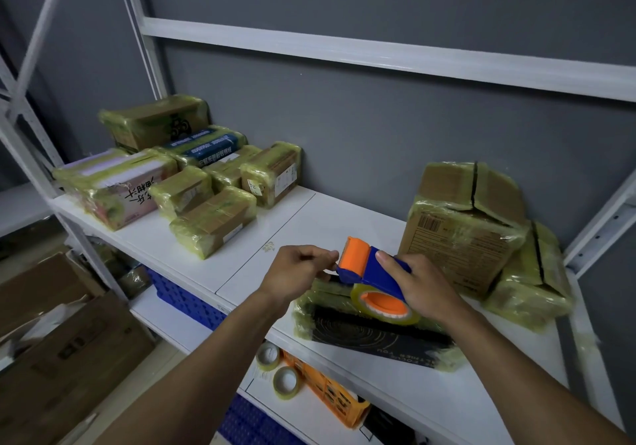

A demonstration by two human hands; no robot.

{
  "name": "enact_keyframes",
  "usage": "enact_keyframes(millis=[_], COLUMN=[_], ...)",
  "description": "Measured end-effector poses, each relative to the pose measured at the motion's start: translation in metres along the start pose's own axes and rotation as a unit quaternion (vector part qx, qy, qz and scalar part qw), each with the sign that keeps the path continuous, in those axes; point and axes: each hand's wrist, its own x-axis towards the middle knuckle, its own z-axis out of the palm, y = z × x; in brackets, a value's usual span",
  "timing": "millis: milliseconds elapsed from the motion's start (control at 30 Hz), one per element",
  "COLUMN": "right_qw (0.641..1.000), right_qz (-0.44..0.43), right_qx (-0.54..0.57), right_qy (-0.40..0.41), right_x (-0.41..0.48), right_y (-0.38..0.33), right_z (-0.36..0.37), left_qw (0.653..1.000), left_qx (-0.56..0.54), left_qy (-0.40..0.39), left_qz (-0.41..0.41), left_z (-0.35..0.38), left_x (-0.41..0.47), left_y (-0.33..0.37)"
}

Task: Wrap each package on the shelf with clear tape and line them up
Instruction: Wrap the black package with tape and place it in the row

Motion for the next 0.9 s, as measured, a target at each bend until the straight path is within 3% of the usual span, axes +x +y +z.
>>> enact_keyframes(millis=[500,667,900], right_qw=[0.990,0.982,0.972], right_qz=[-0.014,-0.009,0.008], right_qx=[-0.140,-0.190,-0.235], right_qy=[-0.003,-0.007,-0.018], right_x=[0.019,0.025,0.031], right_y=[-0.050,-0.048,-0.048], right_z=[-0.017,-0.026,-0.014], left_qw=[0.998,0.989,0.983], left_qx=[-0.053,-0.103,-0.116], left_qy=[0.034,0.106,0.122], left_qz=[0.004,-0.019,-0.074], left_z=[-0.024,-0.063,-0.071], left_x=[0.013,0.016,0.013], left_y=[-0.002,-0.014,-0.042])
